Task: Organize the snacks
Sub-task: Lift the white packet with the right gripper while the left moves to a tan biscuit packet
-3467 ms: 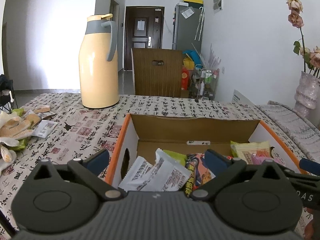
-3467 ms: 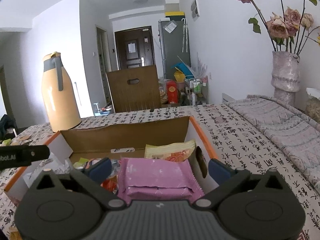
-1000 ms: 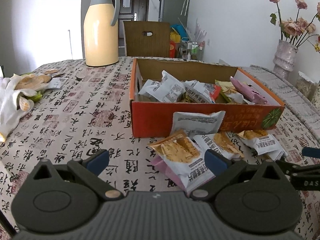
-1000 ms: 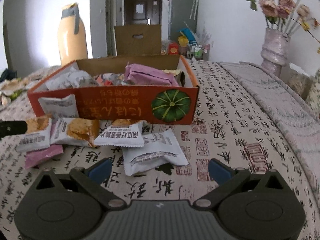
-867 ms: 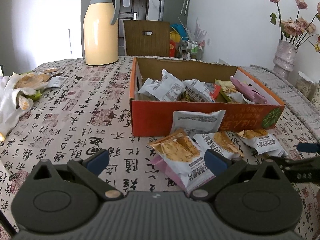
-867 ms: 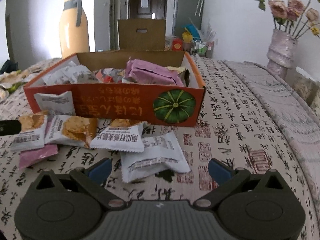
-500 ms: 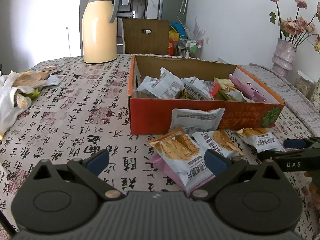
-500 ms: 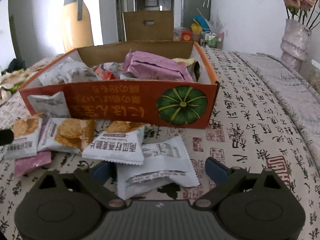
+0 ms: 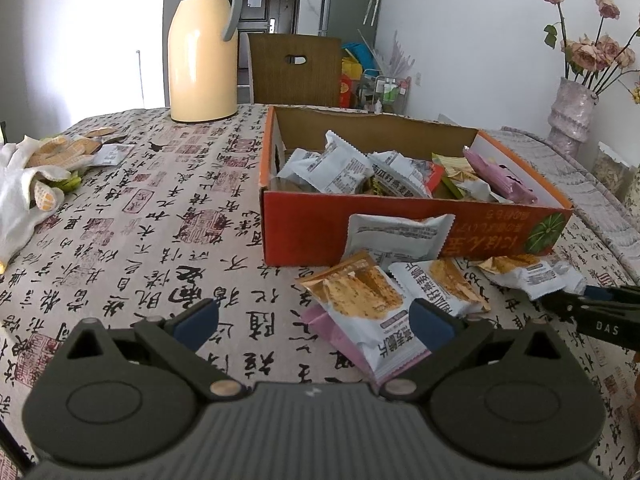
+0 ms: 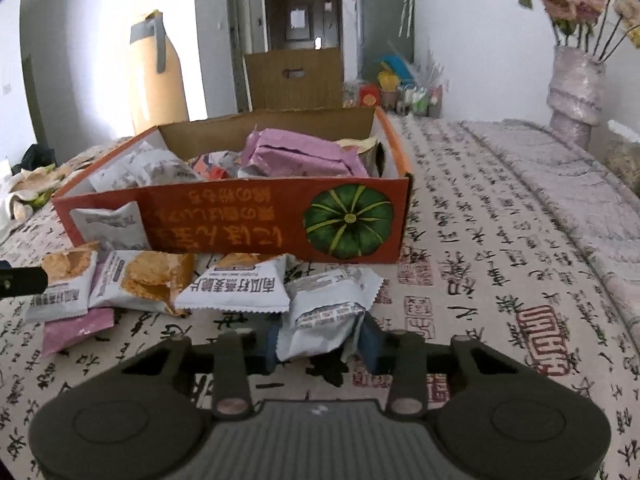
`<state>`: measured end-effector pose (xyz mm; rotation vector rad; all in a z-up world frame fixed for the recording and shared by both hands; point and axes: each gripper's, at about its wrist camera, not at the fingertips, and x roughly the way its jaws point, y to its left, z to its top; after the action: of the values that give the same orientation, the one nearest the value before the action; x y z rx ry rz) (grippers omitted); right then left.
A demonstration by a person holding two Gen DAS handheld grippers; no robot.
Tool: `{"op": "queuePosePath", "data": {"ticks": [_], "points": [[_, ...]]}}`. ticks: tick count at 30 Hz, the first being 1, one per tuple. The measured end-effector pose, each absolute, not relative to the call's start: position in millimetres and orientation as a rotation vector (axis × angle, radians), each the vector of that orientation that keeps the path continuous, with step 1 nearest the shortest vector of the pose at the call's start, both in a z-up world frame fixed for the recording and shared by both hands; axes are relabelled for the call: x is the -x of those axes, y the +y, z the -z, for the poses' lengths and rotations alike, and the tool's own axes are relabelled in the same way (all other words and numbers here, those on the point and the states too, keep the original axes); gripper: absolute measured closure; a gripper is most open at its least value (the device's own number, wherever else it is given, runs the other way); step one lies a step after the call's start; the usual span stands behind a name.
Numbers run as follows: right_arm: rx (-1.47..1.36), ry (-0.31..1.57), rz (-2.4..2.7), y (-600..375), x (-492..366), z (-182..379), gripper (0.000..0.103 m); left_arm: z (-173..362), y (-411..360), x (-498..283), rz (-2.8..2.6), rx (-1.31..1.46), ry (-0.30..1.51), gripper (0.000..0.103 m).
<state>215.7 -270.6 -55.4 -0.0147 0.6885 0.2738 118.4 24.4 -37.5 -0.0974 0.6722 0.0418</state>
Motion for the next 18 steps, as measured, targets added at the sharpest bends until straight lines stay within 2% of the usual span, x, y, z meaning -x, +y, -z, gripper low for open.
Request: {"op": "queuePosePath", "data": {"ticks": [9,18], "points": [[-0.072,0.495,-0.163,-289.6,-191.0,46.2,0.068,33.0,21.2,-119.0,-0.042,0.09,0.683,0.0],[-0.147,0.458,-0.154,-303.4,-189.4,46.8,0.068,26.4,6.2,-130.7,-0.075,0.075,0.726,0.0]]}}
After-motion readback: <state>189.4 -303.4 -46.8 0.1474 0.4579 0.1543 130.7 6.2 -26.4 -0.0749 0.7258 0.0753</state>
